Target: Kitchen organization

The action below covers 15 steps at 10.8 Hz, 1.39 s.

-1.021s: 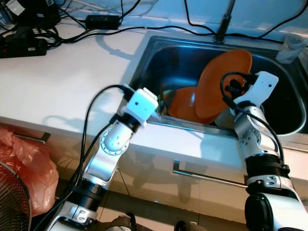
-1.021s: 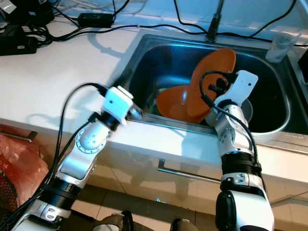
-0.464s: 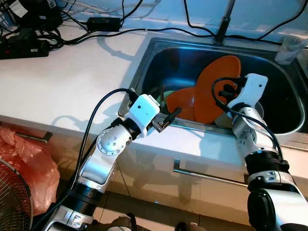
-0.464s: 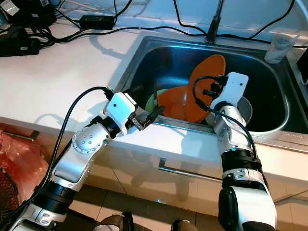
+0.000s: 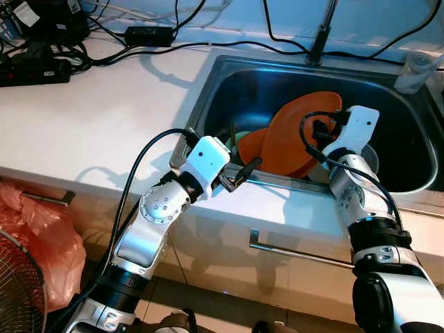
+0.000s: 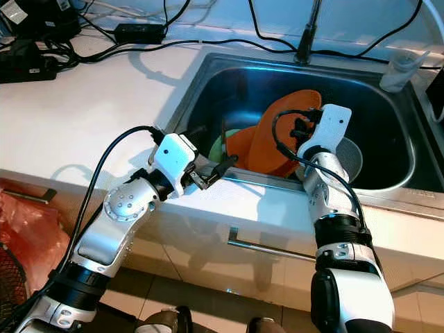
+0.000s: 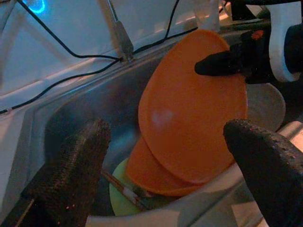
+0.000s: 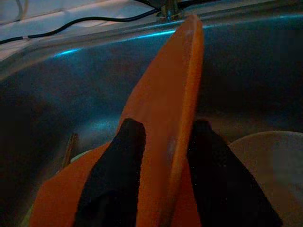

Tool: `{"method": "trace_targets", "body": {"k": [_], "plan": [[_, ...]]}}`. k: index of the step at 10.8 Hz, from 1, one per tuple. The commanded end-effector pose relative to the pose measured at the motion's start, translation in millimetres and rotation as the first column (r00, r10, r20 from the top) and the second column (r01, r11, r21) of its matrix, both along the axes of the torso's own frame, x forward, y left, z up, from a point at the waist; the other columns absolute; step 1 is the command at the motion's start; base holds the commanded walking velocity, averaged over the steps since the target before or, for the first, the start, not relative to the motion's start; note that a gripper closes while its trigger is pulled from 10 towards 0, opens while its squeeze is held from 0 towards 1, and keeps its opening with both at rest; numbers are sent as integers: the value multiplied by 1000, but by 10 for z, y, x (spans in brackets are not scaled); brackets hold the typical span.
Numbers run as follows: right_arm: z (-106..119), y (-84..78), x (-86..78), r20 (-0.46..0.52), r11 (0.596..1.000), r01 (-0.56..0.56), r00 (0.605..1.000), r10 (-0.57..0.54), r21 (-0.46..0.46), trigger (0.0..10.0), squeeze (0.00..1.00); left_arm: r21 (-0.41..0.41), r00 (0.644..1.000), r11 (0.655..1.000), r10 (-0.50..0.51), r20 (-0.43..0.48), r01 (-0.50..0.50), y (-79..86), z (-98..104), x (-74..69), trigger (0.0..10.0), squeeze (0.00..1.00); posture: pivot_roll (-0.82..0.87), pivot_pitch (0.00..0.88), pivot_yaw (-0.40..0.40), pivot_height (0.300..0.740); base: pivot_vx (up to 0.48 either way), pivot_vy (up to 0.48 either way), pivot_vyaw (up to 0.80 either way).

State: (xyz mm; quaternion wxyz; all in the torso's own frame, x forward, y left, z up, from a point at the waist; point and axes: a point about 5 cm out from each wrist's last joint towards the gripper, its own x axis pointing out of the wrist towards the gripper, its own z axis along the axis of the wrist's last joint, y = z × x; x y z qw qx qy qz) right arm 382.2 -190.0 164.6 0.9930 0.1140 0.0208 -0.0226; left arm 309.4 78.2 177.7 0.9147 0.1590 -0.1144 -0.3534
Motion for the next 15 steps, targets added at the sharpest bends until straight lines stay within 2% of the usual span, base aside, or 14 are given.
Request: {"method": "trace_targets", "body": {"k": [1,4,5,6,11,13,15], "plan": [[-118,28,-23,-37,1000,-12,999,12,8,10000,1000,-2,1000,1000,-1,0,1,8,19,-11,10000,643,76,104,31,740,0,0,0],[-192,80,-76,-48,999,-30,998,31,22,10000,1000,-5,1000,1000,2,-16,-2,-10,13,-15,10000,643,75,100,33,740,0,0,0],[-231,82,-101,-56,999,-37,998,38,23,10000,1000,-19,1000,1000,-8,-25,8,-34,14,-27,10000,898,72,95,36,740,0,0,0],[-251,79,-114,-60,999,-39,997,40,21,10000,1000,-26,1000,1000,-10,-28,10,-50,15,-33,10000,1000,69,92,41,740,0,0,0],[-161,88,-69,-52,998,-55,997,54,-13,10000,1000,-47,999,999,-15,-42,13,-124,-19,-52,10000,1000,63,65,26,740,0,0,0],[-115,-20,-62,-58,998,-27,998,23,-57,10000,1000,-49,999,999,-20,-42,18,-140,-11,-42,10000,1000,61,52,25,740,0,0,0],[-88,-226,-85,-67,996,40,997,-45,-80,10000,1000,-50,999,999,-22,-44,20,-149,-15,-24,10000,1000,50,40,30,740,0,0,0]]}}
